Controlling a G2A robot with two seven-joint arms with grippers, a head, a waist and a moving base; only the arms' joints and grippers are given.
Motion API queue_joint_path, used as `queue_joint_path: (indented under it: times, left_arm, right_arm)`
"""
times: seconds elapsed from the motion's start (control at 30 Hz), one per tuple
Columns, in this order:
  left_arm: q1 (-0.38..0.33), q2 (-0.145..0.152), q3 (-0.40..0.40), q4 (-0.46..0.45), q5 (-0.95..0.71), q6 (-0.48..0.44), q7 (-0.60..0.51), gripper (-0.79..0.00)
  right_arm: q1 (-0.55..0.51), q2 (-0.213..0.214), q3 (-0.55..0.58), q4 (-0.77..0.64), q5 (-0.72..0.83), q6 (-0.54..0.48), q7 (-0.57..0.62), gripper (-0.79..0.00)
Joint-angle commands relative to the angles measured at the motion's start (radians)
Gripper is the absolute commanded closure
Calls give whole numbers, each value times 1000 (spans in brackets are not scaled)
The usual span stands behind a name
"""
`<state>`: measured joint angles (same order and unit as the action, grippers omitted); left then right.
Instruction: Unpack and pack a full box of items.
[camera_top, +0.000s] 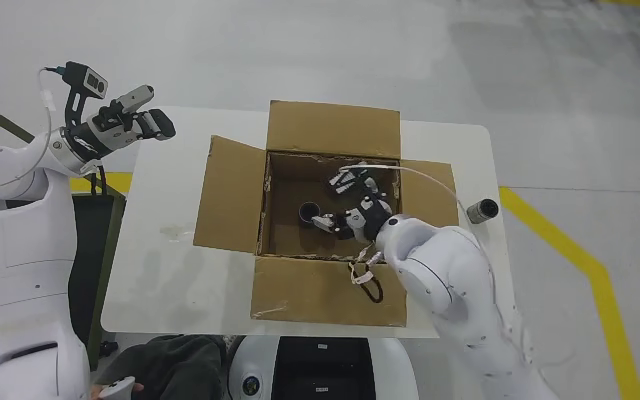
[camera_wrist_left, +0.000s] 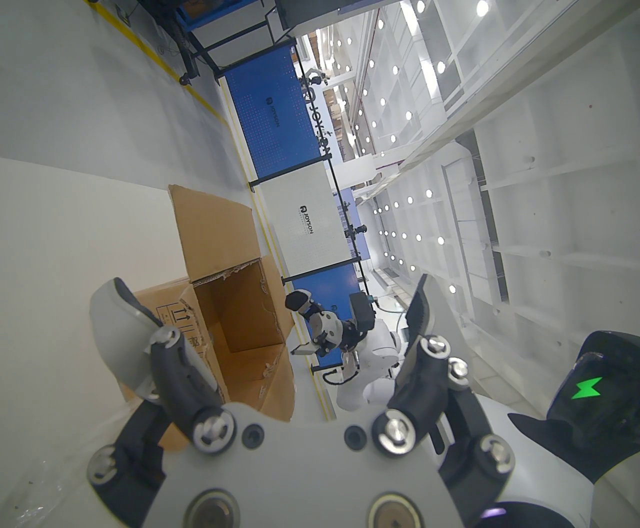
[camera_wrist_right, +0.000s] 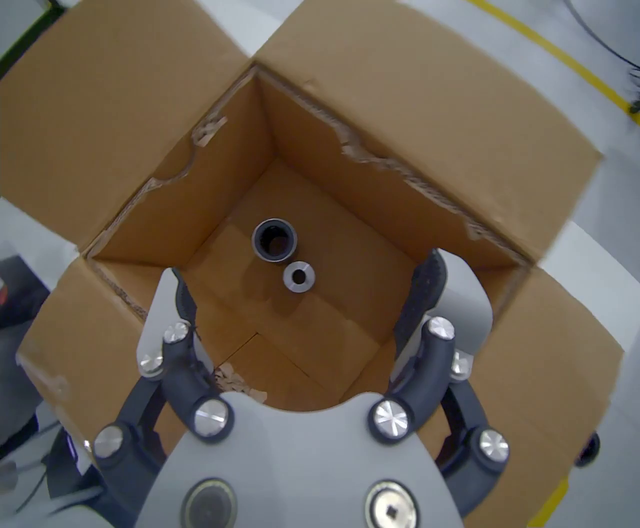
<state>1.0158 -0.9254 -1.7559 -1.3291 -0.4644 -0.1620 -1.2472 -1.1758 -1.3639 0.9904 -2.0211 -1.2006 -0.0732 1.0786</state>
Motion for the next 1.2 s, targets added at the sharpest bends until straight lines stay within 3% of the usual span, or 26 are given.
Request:
queue_joint_path:
  times: [0.0,0.2,0.57,1.17]
  left_arm:
    - [0,0,0,0,0,0,0,-785]
    - [0,0,0,0,0,0,0,-785]
    - [0,0,0,0,0,0,0,-785]
    - [0,0,0,0,0,0,0,-785]
  right_arm:
    - [35,-4,-13,69,15,-23,-6,-785]
    - [87,-15,-78,204,-40,-14,1,-785]
    - [87,-14,-60,251,14,-42,24,-776]
    - [251,-45,-155,455,75,-92,135,-785]
